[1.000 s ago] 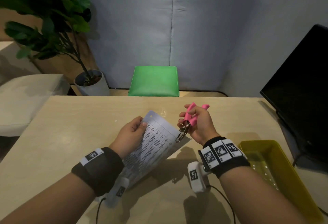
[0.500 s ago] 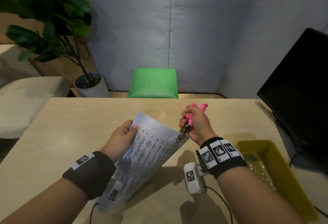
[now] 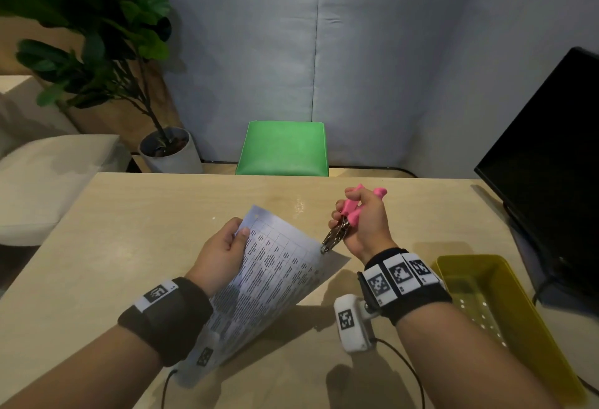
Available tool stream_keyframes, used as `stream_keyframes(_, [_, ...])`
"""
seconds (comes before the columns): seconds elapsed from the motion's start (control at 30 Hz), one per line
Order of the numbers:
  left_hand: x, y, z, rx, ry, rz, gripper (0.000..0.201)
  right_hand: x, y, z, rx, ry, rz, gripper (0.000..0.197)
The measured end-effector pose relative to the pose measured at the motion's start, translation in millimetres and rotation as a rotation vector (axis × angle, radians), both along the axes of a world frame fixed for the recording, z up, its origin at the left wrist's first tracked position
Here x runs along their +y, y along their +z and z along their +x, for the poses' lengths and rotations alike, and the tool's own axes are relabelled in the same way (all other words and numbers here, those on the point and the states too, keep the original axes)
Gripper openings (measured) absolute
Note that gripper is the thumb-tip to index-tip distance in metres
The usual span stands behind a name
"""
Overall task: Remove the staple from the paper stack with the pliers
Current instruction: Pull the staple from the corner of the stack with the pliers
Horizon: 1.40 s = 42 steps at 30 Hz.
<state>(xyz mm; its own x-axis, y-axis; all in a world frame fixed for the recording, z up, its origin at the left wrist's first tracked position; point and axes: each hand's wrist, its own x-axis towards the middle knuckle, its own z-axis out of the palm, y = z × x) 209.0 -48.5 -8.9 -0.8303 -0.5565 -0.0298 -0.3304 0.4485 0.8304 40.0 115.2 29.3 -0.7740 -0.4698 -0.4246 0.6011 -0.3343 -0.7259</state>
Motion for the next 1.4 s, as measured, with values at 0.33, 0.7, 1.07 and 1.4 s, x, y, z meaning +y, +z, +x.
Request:
stream_keyframes(0.33, [9.9, 3.0, -5.0, 0.014, -0.041, 0.015, 0.022, -12.7, -3.6, 5.4, 0.019, 0.037, 0.009, 0.019])
stream_keyframes(0.7, [13.3, 6.8, -0.8, 0.061, -0.010, 0.236, 0.024, -16.9, -2.2, 8.9, 0.033, -0.046, 0.028, 0.024])
stream_keyframes(1.07, [24.8, 57.0, -44.3, -0.079, -0.413, -0.798, 0.048, -23.0, 0.0, 13.2, 0.059, -0.020, 0.059, 0.027])
stream_keyframes(1.4, [16.0, 45.7, -56.3, -0.309, -0.576, -0.529, 0.016, -21.3, 5.6, 10.5, 0.041, -0.033, 0.020, 0.028])
